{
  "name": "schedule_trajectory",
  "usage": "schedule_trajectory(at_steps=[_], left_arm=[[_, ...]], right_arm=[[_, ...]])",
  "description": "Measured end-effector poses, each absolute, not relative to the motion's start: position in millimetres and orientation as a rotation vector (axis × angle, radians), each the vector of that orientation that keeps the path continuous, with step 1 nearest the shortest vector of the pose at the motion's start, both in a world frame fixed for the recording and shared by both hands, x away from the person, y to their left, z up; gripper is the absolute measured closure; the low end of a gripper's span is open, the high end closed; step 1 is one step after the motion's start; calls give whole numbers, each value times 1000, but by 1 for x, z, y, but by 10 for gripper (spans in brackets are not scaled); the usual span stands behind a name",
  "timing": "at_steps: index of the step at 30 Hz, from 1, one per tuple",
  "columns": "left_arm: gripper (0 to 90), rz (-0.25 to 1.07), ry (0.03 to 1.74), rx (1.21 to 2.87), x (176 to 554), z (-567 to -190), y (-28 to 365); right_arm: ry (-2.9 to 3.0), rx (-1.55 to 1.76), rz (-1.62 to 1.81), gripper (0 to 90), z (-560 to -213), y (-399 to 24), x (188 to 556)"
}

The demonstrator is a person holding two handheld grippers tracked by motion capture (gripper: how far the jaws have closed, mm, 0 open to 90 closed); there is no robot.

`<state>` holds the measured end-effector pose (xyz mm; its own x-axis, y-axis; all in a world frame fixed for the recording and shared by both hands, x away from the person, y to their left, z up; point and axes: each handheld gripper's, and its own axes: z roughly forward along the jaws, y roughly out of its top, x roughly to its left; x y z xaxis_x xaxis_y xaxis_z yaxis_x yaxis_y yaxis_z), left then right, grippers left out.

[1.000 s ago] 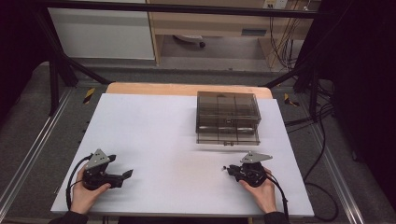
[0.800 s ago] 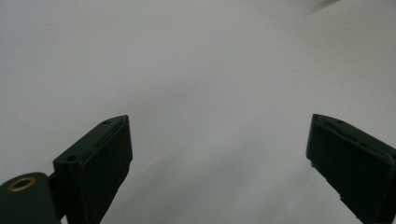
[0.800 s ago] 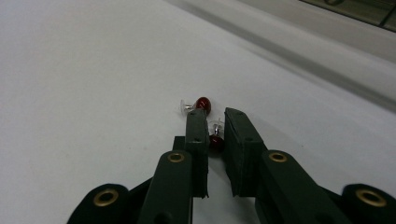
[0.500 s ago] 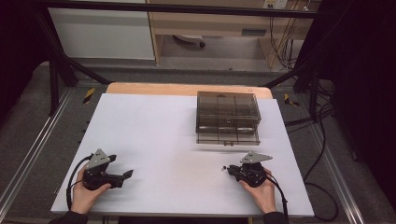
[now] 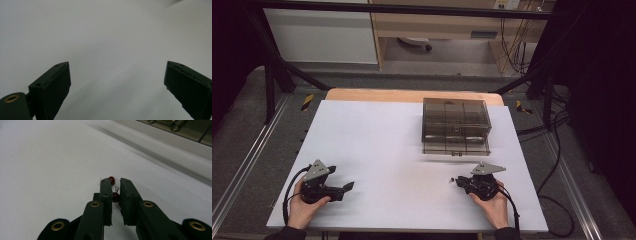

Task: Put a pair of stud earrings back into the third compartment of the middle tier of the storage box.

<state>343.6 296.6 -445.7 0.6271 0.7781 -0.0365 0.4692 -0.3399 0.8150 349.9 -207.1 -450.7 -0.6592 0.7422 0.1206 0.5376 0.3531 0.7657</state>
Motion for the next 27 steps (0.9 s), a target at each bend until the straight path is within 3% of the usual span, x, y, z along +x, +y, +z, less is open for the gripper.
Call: schedule_trajectory(at_steps=[27], left_arm=[[65, 458, 983, 2004, 344, -447, 296]], right_arm=[[2334, 1156, 1231, 815, -426, -219, 350]])
